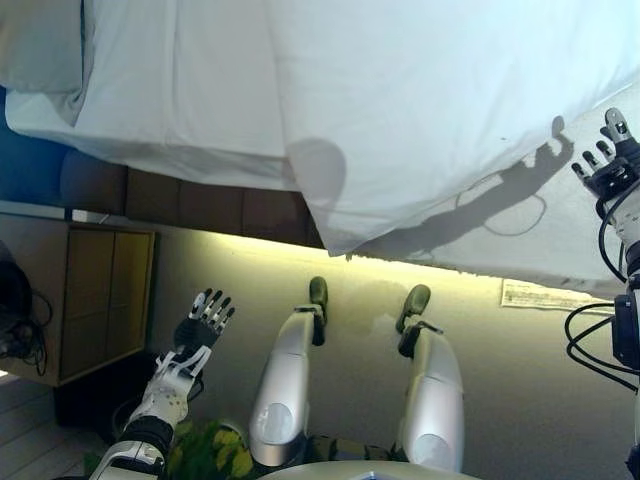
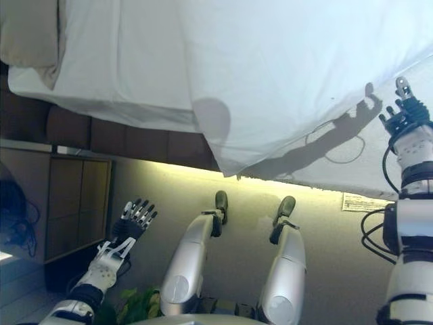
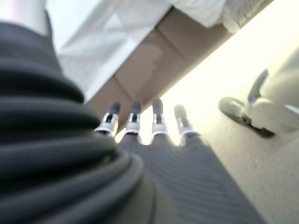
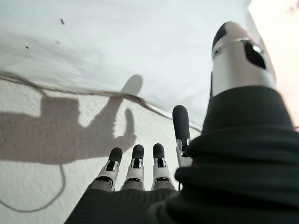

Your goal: Make the bed neatly

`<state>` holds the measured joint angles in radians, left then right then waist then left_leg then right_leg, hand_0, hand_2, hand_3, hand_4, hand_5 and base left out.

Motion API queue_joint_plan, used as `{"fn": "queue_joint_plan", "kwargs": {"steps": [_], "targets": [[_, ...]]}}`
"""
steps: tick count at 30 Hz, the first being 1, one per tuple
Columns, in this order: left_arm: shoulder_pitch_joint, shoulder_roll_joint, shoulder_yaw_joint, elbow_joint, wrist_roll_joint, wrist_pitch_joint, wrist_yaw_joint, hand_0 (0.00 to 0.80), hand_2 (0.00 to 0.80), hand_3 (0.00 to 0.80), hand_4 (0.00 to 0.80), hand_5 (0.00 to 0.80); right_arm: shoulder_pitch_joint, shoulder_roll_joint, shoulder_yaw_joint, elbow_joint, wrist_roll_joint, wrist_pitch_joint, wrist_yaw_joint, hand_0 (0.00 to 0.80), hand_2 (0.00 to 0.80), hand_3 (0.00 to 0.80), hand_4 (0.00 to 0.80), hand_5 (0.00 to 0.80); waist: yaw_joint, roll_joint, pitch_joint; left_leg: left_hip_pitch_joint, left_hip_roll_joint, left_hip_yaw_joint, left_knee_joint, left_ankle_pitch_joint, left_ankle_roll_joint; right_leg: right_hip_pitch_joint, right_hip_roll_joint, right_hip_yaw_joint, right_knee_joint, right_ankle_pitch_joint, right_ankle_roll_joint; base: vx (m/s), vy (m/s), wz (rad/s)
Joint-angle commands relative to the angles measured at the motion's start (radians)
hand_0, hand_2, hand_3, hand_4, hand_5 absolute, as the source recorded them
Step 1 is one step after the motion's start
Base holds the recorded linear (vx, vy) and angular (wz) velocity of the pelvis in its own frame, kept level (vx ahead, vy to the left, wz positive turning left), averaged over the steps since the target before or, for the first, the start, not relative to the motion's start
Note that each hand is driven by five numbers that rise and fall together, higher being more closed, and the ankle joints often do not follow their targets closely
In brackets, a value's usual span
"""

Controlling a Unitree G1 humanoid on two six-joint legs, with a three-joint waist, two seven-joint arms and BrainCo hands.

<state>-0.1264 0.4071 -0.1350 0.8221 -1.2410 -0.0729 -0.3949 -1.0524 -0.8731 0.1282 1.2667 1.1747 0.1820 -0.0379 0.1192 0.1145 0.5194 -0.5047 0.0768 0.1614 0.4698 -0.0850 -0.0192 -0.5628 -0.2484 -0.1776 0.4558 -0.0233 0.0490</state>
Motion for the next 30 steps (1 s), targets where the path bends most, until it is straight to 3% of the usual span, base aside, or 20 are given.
{"fn": "queue_joint_plan", "kwargs": {"steps": [1, 3, 5, 6, 8, 10, 12, 15, 17, 18, 19, 21, 25, 30], "targets": [[0.065, -0.016, 0.021, -0.004, -0.017, -0.015, 0.001, 0.000, 0.000, 0.000, 0.000, 0.000, 0.046, -0.047, -0.028, -0.032, -0.049, -0.023, 0.025, 0.000, 0.000, 0.000, 0.000, 0.000, -0.011, 0.014, 0.001, -0.018, 0.022, -0.142, 0.128, 0.091, -0.084, 0.083, -0.044, -0.009, 0.103, -0.111, -0.011, 0.237, 0.113, -0.39], [0.078, -0.043, 0.020, 0.002, -0.011, -0.017, -0.007, 0.000, 0.000, 0.000, 0.000, 0.000, 0.052, -0.042, -0.034, -0.033, -0.064, -0.045, 0.012, 0.000, 0.000, 0.000, 0.000, 0.000, 0.000, 0.036, 0.001, -0.037, 0.018, -0.151, 0.096, 0.140, -0.096, 0.109, -0.025, -0.016, 0.136, -0.155, -0.029, 0.249, 0.187, -0.46], [0.073, -0.054, -0.014, 0.017, -0.035, -0.040, -0.024, 0.000, 0.000, 0.000, 0.000, 0.000, 0.010, -0.024, -0.011, -0.022, -0.083, -0.078, -0.017, 0.000, 0.000, 0.000, 0.000, 0.000, 0.029, 0.066, 0.001, -0.058, 0.021, -0.146, -0.069, 0.254, -0.116, 0.129, 0.015, -0.019, 0.158, -0.194, -0.032, 0.278, 0.268, -0.57], [0.067, -0.062, -0.033, 0.022, -0.052, -0.059, -0.029, 0.000, 0.000, 0.000, 0.000, 0.000, -0.021, -0.007, 0.015, -0.015, -0.089, -0.093, -0.045, 0.000, 0.000, 0.000, 0.000, 0.000, 0.047, 0.078, 0.001, -0.066, 0.028, -0.133, -0.198, 0.278, -0.115, 0.143, 0.041, -0.019, 0.156, -0.211, -0.030, 0.274, 0.260, -0.81], [0.049, -0.069, -0.024, 0.016, -0.052, -0.066, -0.015, 0.000, 0.000, 0.000, 0.000, 0.000, -0.041, 0.025, 0.036, -0.013, -0.127, -0.137, -0.079, 0.000, 0.000, 0.000, 0.000, 0.000, 0.055, 0.058, 0.001, -0.055, 0.006, -0.134, -0.193, 0.230, -0.093, 0.137, 0.038, -0.001, 0.149, -0.205, -0.011, 0.191, 0.219, -0.64], [0.020, -0.063, -0.014, 0.004, -0.062, -0.063, -0.024, 0.000, 0.000, 0.000, 0.000, 0.000, -0.049, 0.014, 0.055, -0.031, -0.138, -0.131, -0.093, 0.000, 0.000, 0.000, 0.000, 0.000, 0.042, 0.042, 0.001, -0.060, -0.008, -0.111, -0.133, 0.161, -0.066, 0.132, 0.012, 0.007, 0.133, -0.193, 0.000, 0.125, 0.223, -0.53], [-0.006, -0.040, -0.024, -0.022, -0.085, -0.057, -0.024, 0.000, 0.000, 0.000, 0.000, 0.000, -0.024, 0.005, 0.062, -0.046, -0.116, -0.131, -0.086, 0.000, 0.000, 0.000, 0.000, 0.000, 0.041, 0.031, 0.001, -0.046, -0.023, -0.090, -0.129, 0.141, -0.045, 0.142, 0.001, 0.006, 0.132, -0.169, 0.018, 0.179, 0.208, -0.10], [-0.033, -0.013, -0.042, -0.078, -0.115, -0.045, 0.036, 0.000, 0.000, 0.000, 0.000, 0.000, 0.018, -0.003, 0.031, -0.073, -0.116, -0.115, -0.033, 0.000, 0.000, 0.000, 0.000, 0.000, 0.018, 0.033, 0.001, -0.045, -0.042, -0.100, -0.067, 0.055, -0.016, -0.015, -0.018, 0.075, 0.304, -0.117, 0.035, 0.223, 0.124, 0.06], [-0.059, -0.011, -0.052, -0.095, -0.121, -0.050, 0.060, 0.000, 0.000, 0.000, 0.000, 0.000, 0.008, 0.010, 0.032, -0.075, -0.100, -0.120, -0.027, 0.000, 0.000, 0.000, 0.000, 0.000, 0.006, 0.016, 0.001, -0.079, -0.055, -0.106, -0.018, 0.009, -0.009, -0.085, -0.047, 0.093, 0.167, -0.007, 0.061, 0.092, -0.162, 0.07], [-0.077, -0.001, -0.061, -0.089, -0.147, -0.067, 0.054, 0.000, 0.000, 0.000, 0.000, 0.000, -0.021, 0.013, 0.053, -0.069, -0.088, -0.124, -0.018, 0.000, 0.000, 0.000, 0.000, 0.000, -0.008, 0.001, 0.001, -0.106, -0.062, -0.102, -0.012, 0.006, -0.002, -0.096, -0.063, 0.080, -0.019, 0.100, 0.083, 0.023, -0.202, -0.01], [-0.081, 0.003, -0.063, -0.081, -0.163, -0.076, 0.044, 0.000, 0.000, 0.000, 0.000, 0.000, -0.038, 0.014, 0.072, -0.064, -0.085, -0.127, -0.006, 0.000, 0.000, 0.000, 0.000, 0.000, -0.012, 0.001, 0.001, -0.109, -0.060, -0.106, -0.015, 0.001, -0.001, -0.086, -0.065, 0.075, -0.084, 0.126, 0.090, -0.009, -0.104, 0.00], [-0.074, 0.001, -0.062, -0.062, -0.203, -0.108, 0.007, 0.000, 0.000, 0.000, 0.000, 0.000, -0.083, 0.012, 0.119, -0.073, -0.048, -0.114, 0.037, 0.000, 0.000, 0.000, 0.000, 0.000, -0.009, 0.005, 0.001, -0.128, -0.041, -0.107, -0.052, 0.024, 0.001, -0.081, -0.050, 0.083, -0.097, 0.109, 0.084, 0.019, -0.048, -0.05], [-0.043, 0.002, -0.047, -0.063, -0.179, -0.093, -0.005, 0.000, 0.000, 0.000, 0.000, 0.000, -0.094, -0.017, 0.134, -0.078, -0.051, -0.108, 0.053, 0.000, 0.000, 0.000, 0.000, 0.000, 0.016, -0.012, 0.001, -0.154, -0.033, -0.108, -0.055, 0.039, -0.017, -0.044, -0.067, 0.014, -0.130, 0.089, 0.092, 0.057, -0.126, -0.08], [0.006, 0.019, -0.040, -0.078, -0.170, -0.063, 0.000, 0.000, 0.000, 0.000, 0.000, 0.000, -0.136, -0.066, 0.155, -0.063, -0.063, -0.063, 0.047, 0.000, 0.000, 0.000, 0.000, 0.000, 0.045, -0.004, 0.001, -0.149, -0.027, -0.133, -0.065, 0.027, -0.031, -0.037, -0.069, -0.017, -0.102, 0.041, 0.101, 0.123, -0.097, 0.13]]}}
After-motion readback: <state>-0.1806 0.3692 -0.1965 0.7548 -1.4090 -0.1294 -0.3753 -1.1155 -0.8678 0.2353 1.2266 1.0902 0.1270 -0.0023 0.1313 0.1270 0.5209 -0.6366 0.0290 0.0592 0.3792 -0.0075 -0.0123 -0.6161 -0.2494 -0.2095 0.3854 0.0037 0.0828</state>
